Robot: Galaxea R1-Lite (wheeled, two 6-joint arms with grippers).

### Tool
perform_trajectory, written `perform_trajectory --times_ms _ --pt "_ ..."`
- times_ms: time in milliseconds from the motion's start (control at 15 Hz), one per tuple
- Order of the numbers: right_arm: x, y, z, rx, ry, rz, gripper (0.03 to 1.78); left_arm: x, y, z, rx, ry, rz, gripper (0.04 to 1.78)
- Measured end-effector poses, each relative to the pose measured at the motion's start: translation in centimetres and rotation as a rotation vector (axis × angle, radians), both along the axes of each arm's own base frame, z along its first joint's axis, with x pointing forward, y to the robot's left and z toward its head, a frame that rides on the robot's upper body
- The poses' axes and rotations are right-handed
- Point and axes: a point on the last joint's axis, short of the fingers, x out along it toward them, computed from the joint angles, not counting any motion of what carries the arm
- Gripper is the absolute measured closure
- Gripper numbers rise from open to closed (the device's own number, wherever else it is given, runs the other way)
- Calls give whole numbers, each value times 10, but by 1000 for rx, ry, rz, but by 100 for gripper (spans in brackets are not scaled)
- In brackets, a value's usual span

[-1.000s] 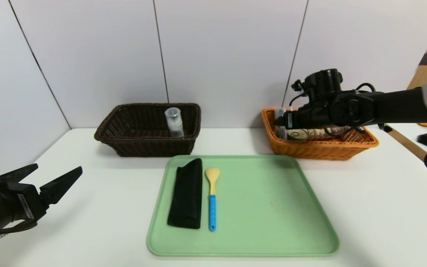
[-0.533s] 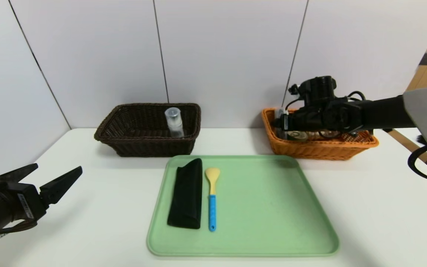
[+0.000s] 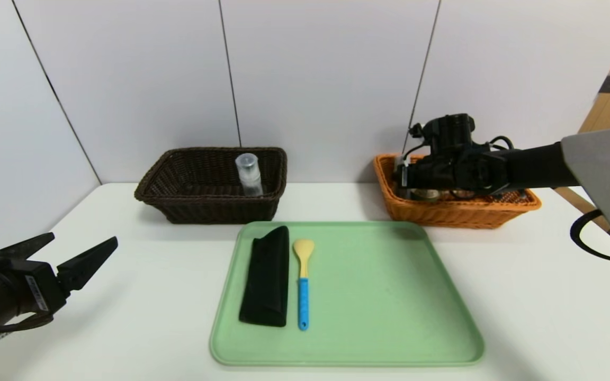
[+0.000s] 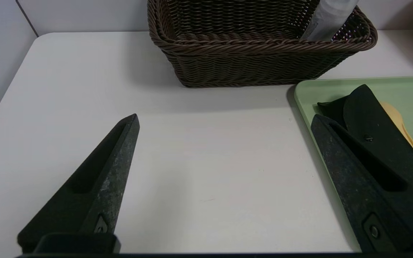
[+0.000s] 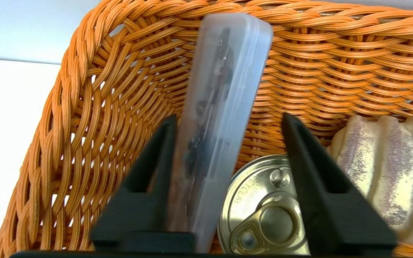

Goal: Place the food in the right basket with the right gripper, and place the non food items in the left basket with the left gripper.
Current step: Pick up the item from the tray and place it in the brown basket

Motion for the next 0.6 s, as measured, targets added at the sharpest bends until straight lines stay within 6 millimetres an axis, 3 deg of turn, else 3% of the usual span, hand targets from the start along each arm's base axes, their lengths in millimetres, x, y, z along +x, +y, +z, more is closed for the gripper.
perform_trajectory --times_ms 133,200,400,600 --pt "0 0 0 1 -1 1 109 0 0 0 0 1 0 13" --pt "0 0 1 3 -3 3 156 0 0 0 0 1 0 13" --pt "-2 2 6 4 -18 5 156 0 0 0 0 1 0 13" --pt "-9 4 25 40 -74 3 156 0 0 0 0 2 1 13"
